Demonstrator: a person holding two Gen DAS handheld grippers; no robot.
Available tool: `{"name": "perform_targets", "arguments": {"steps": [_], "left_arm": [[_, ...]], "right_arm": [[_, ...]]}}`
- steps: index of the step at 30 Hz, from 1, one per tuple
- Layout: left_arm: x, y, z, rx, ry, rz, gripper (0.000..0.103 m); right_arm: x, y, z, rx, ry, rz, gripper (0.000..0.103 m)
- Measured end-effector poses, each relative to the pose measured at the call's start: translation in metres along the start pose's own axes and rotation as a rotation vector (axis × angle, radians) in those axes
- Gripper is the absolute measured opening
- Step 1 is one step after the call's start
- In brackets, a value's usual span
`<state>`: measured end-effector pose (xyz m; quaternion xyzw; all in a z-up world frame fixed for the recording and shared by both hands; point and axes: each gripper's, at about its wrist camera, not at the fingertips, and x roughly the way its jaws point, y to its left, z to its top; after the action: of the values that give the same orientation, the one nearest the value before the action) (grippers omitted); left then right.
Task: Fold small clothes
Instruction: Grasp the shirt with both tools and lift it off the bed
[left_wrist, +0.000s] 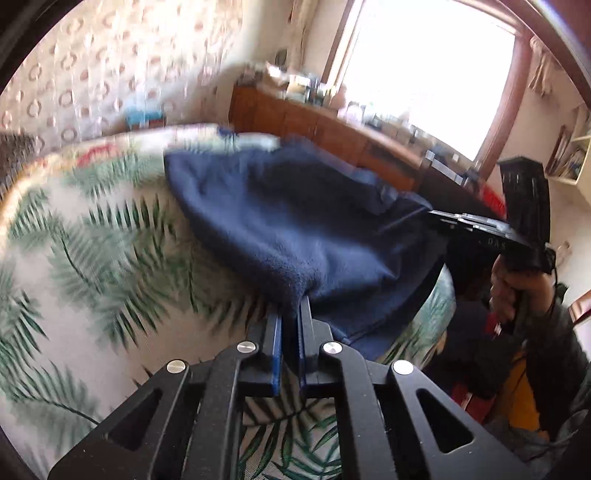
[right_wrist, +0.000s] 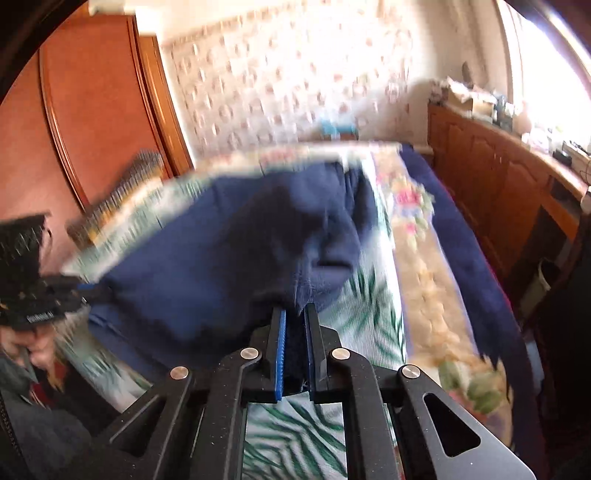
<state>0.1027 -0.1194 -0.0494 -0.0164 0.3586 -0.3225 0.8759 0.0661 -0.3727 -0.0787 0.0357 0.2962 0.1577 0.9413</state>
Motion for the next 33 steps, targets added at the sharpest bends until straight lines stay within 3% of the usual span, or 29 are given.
{"name": "perform_targets", "arguments": {"steps": [9,14,17,20,23,25,27,30,33], "left_arm": [[-0.116,-0.014,0.095,0.066,-0.262,0.017,0.007],[-0.167,-0.011,0.131,0.089,-0.335,0.064,0.007],[-0.175,0.008,0.144,0.054,-0.338,0.085,0.007],[-0.176,0.034,0.156,0.038,-0.354,0.161,0.007],[-0.175,0.056,0.17,0.02,-0.386,0.223,0.007],[-0.178,0.062,0.179,0.039,-0.409,0.259,0.007],[-0.18,0.067,0.18,0.036,-0.407,0.271,0.007],[-0.174,0.067,0.163,0.051,-0.391,0.295,0.007],[-0.153,0.072,0.126,0.037,-0.325,0.289,0.007]], "right_arm": [[-0.08,0.047,0.091,-0.118,-0.299,0.051,0.008],[-0.109,0.08,0.137,-0.192,-0.396,0.087,0.008],[-0.105,0.094,0.162,-0.223,-0.411,0.095,0.008],[-0.085,0.1,0.19,-0.234,-0.403,0.098,0.008],[-0.054,0.098,0.222,-0.239,-0.394,0.071,0.008],[-0.036,0.102,0.241,-0.266,-0.388,0.005,0.007],[-0.029,0.111,0.255,-0.259,-0.389,0.01,0.007],[-0.026,0.134,0.252,-0.291,-0.395,0.005,0.007],[-0.022,0.136,0.215,-0.312,-0.35,0.021,0.007]]}}
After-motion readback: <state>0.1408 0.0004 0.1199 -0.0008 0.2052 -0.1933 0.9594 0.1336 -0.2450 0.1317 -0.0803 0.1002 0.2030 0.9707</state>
